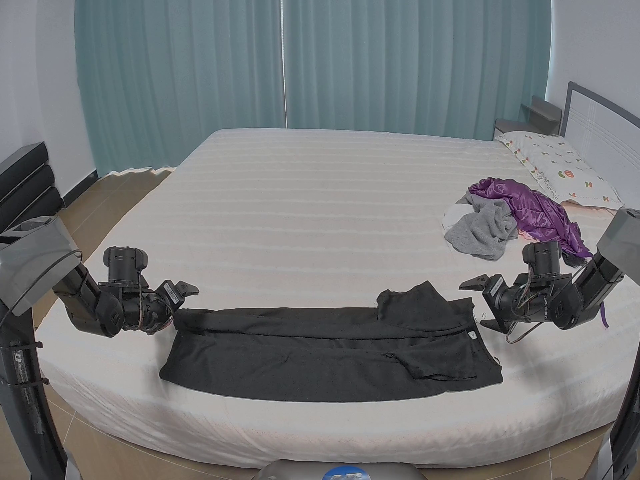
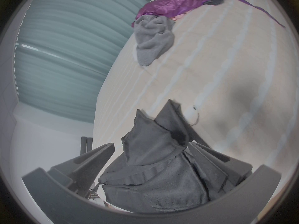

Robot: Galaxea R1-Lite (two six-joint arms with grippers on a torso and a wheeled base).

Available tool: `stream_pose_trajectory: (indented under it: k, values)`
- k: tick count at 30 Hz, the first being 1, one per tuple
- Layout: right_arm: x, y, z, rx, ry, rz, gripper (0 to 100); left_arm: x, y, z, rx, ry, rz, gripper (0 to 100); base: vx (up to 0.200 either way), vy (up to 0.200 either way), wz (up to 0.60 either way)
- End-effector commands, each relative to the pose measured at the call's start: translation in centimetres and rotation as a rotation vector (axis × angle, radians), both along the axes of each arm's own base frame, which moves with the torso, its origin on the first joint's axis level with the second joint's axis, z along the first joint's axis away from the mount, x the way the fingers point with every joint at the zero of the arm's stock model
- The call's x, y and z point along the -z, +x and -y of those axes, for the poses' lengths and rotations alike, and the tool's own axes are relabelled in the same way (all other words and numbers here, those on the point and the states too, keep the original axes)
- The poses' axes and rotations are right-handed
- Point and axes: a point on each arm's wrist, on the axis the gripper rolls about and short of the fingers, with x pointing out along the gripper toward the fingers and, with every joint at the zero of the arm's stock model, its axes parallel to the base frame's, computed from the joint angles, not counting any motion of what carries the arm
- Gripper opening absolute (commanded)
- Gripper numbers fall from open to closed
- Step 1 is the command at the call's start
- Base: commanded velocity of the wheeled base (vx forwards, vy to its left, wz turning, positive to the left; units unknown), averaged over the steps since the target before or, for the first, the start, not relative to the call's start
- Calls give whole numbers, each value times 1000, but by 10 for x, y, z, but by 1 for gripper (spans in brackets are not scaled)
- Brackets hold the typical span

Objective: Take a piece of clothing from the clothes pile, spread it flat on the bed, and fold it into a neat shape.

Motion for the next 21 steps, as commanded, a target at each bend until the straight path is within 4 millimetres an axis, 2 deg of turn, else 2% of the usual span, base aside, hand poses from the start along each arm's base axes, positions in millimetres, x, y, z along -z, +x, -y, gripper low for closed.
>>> stream_pose_trajectory:
  k: [1, 4, 7, 13, 19, 20, 21]
  values:
    - [-1, 8, -8, -64, -48, 45, 100, -7, -4, -3, -9, -1, 11, 100, 0, 0, 0]
    - [-2, 12, -15, -117, -80, 71, 100, -6, -5, -6, -17, -2, 8, 100, 0, 0, 0]
    - [10, 20, -23, -173, -123, 77, 100, -7, -4, -7, -19, -3, 9, 100, 0, 0, 0]
    - [28, 34, -22, -235, -195, 95, 100, -7, -5, -7, -18, -4, 9, 100, 0, 0, 0]
    - [41, 39, -22, -282, -238, 101, 100, -6, -5, -7, -18, -4, 6, 100, 0, 0, 0]
    - [42, 38, -21, -290, -245, 100, 0, -6, -5, -7, -18, -4, 6, 100, 0, 0, 0]
    - [43, 38, -21, -301, -247, 103, 0, -6, -5, -7, -18, -4, 8, 100, 0, 0, 0]
